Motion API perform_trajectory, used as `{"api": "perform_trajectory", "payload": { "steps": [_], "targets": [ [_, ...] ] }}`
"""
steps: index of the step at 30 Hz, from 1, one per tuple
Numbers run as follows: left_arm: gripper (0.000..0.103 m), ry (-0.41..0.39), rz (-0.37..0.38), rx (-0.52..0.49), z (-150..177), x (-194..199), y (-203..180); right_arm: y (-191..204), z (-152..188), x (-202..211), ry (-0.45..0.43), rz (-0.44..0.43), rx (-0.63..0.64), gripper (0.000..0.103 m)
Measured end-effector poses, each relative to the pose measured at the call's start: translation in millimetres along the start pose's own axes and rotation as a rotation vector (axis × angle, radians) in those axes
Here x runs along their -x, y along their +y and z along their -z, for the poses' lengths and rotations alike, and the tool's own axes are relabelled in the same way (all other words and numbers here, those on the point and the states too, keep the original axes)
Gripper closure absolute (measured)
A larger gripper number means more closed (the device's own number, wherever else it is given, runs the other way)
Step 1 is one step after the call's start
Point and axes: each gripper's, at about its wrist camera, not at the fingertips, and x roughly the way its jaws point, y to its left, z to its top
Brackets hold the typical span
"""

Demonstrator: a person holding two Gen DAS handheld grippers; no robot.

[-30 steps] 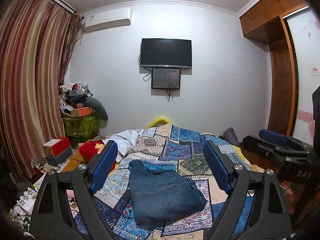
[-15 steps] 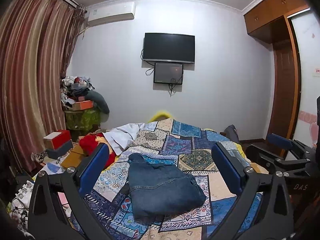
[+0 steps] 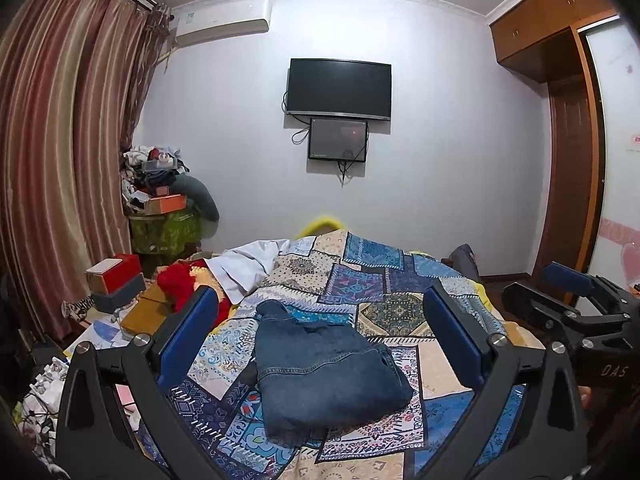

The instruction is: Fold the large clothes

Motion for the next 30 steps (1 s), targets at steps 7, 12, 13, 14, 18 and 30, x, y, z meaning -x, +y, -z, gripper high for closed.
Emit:
{"api": "perform_trajectory", "payload": {
  "steps": [7,12,13,14,18,30],
  "targets": [
    [0.0,0.001,0.005,-0.005,1.2,-0.5,1.0,-0.7,0.2,1.2,-0.001,-0.001,-0.002,0.0],
    [0.0,0.003,0.008,-0.004,1.8,-1.5,0.1,-0.7,-0.2,1.1,-0.001,0.006,0.001,0.0],
    [0.0,0.004,0.01,-0.002,1.7,-1.5,0.2,-0.9,0.2,0.8,0.0,0.006,0.0,0.0],
    [0.0,0.006,0.013,0.0,1.5,-1.6,0.8,-0.7,0.1,1.0,-0.001,0.007,-0.001,0.0],
    [0.0,0.012,0.028,0.007,0.3,-2.9,2.3,0.3,1.8,1.5,0.002,0.01,-0.001,0.0],
    [0.0,0.032,0.059,0.016,0.7,-7.0,4.9,1.8,0.2,2.7,-0.003,0.019,-0.002,0.0]
  ]
}}
